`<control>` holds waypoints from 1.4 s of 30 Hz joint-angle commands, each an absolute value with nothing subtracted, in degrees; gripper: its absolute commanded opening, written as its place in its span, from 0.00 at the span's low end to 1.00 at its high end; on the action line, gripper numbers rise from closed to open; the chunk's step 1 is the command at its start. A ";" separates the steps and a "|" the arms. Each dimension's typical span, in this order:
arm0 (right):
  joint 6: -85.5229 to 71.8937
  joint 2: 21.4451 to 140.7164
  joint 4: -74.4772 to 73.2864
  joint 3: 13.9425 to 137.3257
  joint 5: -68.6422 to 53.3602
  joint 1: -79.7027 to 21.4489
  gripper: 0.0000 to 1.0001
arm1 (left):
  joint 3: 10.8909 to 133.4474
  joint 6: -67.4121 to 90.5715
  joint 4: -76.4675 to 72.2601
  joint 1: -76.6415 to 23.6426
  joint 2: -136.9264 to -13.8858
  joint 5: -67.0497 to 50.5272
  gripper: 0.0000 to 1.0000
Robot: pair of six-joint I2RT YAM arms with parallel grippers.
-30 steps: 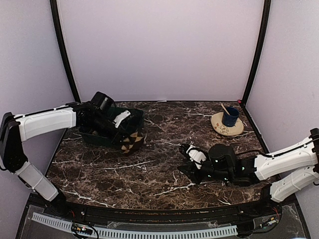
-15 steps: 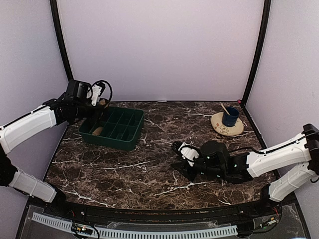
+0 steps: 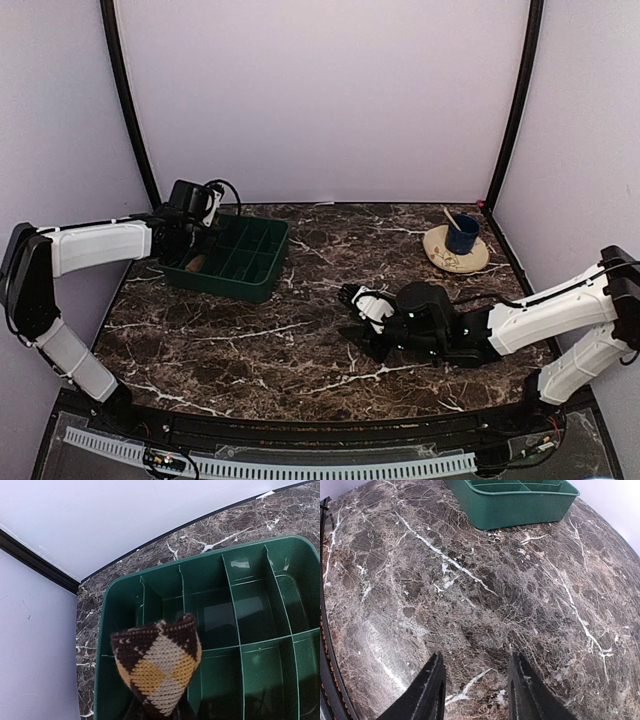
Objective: Roll the socks
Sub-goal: Place the sock in the storage box.
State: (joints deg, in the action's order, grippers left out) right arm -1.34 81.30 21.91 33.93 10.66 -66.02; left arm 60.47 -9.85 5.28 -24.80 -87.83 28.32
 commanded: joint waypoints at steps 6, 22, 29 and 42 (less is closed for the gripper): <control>-0.09 82.40 24.33 35.57 11.80 -65.94 0.39 | 61.10 -11.66 -0.28 -28.55 -94.09 33.22 0.00; -0.11 81.91 24.61 34.83 11.69 -65.48 0.40 | 64.69 -5.78 6.17 -29.15 -101.89 29.96 0.00; -0.02 81.67 24.52 34.86 11.77 -65.31 0.40 | 66.47 -1.40 11.34 -28.99 -102.88 25.93 0.00; 0.09 81.37 24.16 35.29 11.51 -65.31 0.40 | 66.72 3.67 15.89 -25.58 -102.01 16.87 0.00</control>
State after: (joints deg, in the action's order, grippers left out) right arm -0.43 82.02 22.28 34.11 10.81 -65.58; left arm 66.30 1.26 10.92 -26.65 -103.18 22.04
